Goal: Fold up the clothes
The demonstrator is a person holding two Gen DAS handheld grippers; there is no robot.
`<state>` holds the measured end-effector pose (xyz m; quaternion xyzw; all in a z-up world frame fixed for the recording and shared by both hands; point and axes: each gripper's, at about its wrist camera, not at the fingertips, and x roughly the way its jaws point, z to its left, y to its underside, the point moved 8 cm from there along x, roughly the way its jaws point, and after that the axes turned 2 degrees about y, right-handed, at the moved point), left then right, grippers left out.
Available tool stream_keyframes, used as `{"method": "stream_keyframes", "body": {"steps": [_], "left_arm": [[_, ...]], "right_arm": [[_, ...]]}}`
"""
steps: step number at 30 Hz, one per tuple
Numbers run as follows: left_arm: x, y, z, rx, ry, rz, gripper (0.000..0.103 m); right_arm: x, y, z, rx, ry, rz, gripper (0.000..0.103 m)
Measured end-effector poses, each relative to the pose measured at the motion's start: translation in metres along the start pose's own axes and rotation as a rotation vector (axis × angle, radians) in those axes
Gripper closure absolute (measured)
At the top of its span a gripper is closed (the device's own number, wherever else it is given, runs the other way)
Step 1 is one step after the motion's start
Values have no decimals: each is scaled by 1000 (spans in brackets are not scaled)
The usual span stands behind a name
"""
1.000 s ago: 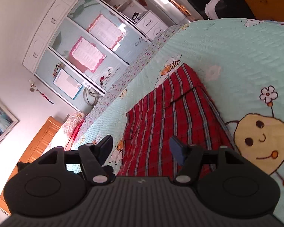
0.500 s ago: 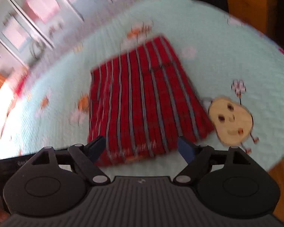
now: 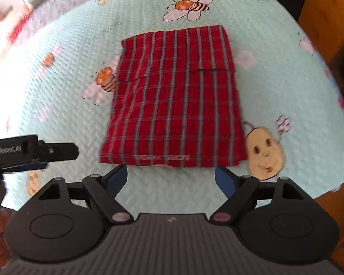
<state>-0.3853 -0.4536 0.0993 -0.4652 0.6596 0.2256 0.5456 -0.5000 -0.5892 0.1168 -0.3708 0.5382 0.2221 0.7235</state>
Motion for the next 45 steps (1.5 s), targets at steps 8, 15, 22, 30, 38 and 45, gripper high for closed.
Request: {"method": "stream_keyframes", "body": {"steps": [8, 15, 22, 30, 38, 45], "left_arm": [[7, 5, -13, 21, -62, 19, 0], [7, 7, -14, 43, -96, 12, 0], [5, 8, -17, 46, -96, 6, 0], [5, 9, -17, 59, -99, 6, 0], [1, 8, -13, 63, -103, -5, 0], [-14, 3, 4, 58, -105, -41, 0]], "right_arm": [[4, -2, 7, -51, 3, 45, 20], [6, 3, 8, -58, 6, 43, 20], [5, 5, 6, -56, 2, 36, 20], [5, 6, 10, -73, 10, 34, 20], [6, 6, 15, -75, 5, 34, 20], [1, 5, 32, -80, -7, 26, 20]]}}
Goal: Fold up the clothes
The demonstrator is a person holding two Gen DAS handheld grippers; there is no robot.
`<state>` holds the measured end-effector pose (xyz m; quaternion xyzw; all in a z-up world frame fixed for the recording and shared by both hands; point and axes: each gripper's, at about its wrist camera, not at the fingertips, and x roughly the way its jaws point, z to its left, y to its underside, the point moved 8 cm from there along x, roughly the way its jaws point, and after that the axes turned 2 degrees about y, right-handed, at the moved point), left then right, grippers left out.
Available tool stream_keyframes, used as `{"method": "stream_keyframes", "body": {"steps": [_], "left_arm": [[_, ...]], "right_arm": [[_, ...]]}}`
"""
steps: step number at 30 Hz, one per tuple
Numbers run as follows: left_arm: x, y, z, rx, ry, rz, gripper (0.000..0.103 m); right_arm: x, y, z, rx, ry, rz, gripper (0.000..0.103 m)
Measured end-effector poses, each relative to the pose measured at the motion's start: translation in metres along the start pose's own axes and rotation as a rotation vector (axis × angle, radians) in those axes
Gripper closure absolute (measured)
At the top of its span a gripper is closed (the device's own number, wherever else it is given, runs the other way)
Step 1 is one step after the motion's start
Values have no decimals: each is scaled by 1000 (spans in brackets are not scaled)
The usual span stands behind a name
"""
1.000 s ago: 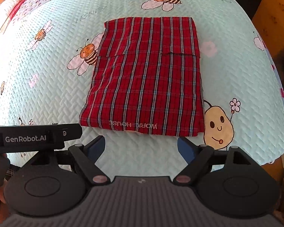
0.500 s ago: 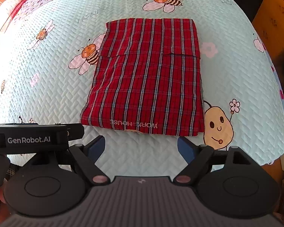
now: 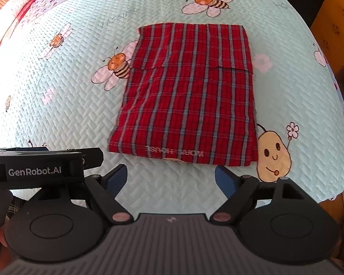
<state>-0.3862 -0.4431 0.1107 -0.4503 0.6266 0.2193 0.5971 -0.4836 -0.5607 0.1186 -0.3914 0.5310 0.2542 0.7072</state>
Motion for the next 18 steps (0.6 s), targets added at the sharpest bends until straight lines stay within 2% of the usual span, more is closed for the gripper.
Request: {"method": "stream_keyframes", "body": {"steps": [3, 7, 13, 18], "left_arm": [[-11, -2, 14, -9, 4, -32, 0], [-36, -5, 42, -3, -12, -129, 0], [-88, -7, 114, -5, -113, -397, 0], [-134, -8, 192, -76, -184, -558, 0]], "right_arm": [[-5, -1, 17, -2, -20, -18, 20], [-13, -3, 54, -19, -64, -75, 20], [-31, -3, 137, -110, -107, -271, 20], [-37, 6, 222, -192, -179, -417, 20]]}}
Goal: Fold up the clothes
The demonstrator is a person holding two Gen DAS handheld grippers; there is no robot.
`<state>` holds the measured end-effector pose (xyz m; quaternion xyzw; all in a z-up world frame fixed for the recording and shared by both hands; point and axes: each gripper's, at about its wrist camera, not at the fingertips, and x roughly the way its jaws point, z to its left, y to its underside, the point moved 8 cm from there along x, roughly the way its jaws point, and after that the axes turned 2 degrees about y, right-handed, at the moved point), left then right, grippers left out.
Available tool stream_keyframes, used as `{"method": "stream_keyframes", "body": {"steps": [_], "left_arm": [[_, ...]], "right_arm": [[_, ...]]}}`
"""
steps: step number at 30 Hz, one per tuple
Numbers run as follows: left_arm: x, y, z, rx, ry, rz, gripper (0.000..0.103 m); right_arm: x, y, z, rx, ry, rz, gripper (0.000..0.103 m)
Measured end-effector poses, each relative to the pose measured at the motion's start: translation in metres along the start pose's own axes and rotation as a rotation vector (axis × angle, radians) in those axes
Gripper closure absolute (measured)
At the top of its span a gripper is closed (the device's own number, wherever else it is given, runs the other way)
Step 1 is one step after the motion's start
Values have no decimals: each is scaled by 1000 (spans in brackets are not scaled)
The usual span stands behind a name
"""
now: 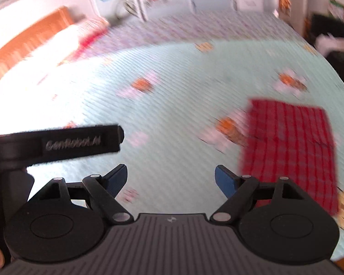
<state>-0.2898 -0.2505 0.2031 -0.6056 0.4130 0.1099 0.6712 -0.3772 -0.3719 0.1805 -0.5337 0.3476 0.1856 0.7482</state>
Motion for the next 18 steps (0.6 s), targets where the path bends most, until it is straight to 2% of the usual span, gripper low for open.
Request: {"method": "stream_keyframes", "body": {"steps": [5, 8, 10, 13, 18], "left_arm": [[-24, -23, 72, -34, -67, -147, 0], [-32, -30, 106, -53, -79, -204, 0], [-38, -35, 125, -31, -111, -239, 0], [-51, -41, 154, 21, -215, -302, 0], [-66, -39, 201, 93, -416, -374, 0]], "right_arm": [[15, -5, 75, -63, -48, -113, 20], [25, -7, 115, -92, -46, -171, 20], [32, -9, 137, -98, -60, -202, 20], [40, -10, 165, -90, -72, -261, 20], [35, -6, 198, -104, -29, -467, 20]]}}
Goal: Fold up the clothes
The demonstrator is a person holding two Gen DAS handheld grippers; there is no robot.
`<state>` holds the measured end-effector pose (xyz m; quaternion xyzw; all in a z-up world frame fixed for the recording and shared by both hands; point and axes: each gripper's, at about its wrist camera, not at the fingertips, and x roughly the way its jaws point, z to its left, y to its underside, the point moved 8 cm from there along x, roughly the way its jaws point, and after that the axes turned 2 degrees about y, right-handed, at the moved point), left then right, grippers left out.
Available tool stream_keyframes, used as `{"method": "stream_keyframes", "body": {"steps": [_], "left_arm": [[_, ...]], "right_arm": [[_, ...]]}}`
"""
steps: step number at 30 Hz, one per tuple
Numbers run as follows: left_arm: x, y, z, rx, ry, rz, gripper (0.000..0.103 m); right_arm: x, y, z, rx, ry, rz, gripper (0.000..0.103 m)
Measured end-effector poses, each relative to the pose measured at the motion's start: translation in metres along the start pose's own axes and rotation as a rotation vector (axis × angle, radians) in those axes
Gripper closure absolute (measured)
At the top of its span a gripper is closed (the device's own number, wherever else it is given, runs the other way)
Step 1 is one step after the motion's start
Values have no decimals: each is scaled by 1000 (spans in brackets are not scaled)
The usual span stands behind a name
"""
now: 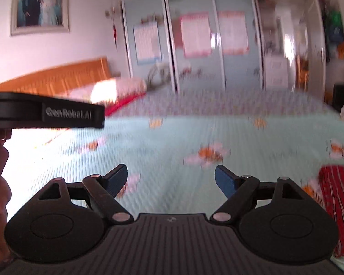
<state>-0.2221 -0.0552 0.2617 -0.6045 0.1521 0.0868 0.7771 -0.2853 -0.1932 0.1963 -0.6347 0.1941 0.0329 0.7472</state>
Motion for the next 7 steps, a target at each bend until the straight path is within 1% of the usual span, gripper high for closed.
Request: {"method": "stream_keyframes", "body": {"steps": [1, 2, 3, 4, 7], "left_arm": [[4, 4, 8, 9, -21, 5, 0], [10, 10, 14, 13, -22, 19, 0], [16, 15, 19, 9, -1, 36, 0], [23, 21, 20, -7, 33, 59, 0], [42, 44, 25, -93, 146, 151, 0]], "right_arm": [[0, 1, 4, -3, 4, -22, 20], [2, 3, 9, -6, 3, -31, 20], [3, 6, 14, -8, 2, -34, 20], [7, 10, 19, -7, -1, -17, 20], [19, 25, 27, 6, -15, 41, 20]]}}
